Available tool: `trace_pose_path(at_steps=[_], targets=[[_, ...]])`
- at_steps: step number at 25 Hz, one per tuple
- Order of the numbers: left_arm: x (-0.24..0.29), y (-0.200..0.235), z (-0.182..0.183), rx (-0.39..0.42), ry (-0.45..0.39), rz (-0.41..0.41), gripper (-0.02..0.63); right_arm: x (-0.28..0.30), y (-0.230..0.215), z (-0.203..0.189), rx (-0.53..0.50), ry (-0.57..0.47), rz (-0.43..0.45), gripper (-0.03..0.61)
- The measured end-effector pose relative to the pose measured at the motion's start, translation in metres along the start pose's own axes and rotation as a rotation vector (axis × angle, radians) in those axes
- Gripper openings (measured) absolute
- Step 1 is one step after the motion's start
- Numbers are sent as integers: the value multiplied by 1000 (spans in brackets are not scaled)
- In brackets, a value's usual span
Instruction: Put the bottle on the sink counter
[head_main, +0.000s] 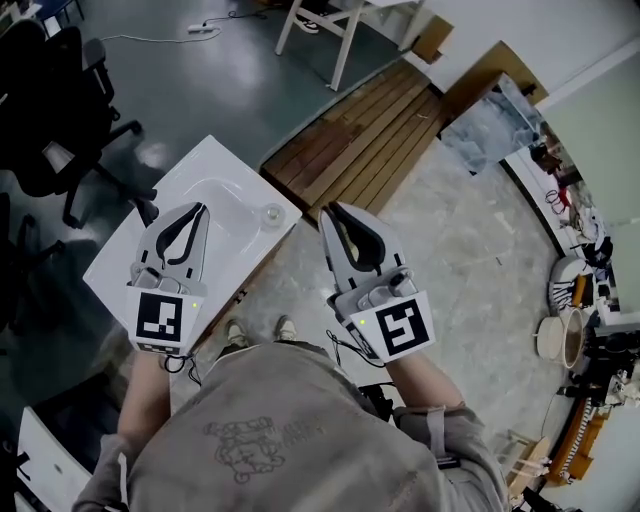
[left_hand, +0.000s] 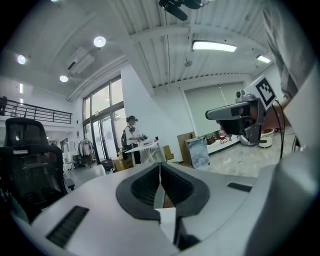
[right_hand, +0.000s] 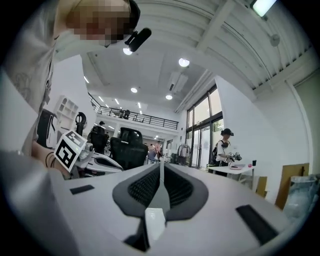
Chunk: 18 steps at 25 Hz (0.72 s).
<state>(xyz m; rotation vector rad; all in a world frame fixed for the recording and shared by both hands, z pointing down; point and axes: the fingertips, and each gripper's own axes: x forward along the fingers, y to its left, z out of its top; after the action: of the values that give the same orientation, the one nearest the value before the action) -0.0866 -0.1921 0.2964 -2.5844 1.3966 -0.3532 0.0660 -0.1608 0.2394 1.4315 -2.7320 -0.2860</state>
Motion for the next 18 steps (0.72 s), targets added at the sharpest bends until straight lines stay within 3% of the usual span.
trace_pose_path(at_steps=[18], targets=[[-10,-33,-14,-34,53,-3,23,-26,-1,-20,135,36,26,37]])
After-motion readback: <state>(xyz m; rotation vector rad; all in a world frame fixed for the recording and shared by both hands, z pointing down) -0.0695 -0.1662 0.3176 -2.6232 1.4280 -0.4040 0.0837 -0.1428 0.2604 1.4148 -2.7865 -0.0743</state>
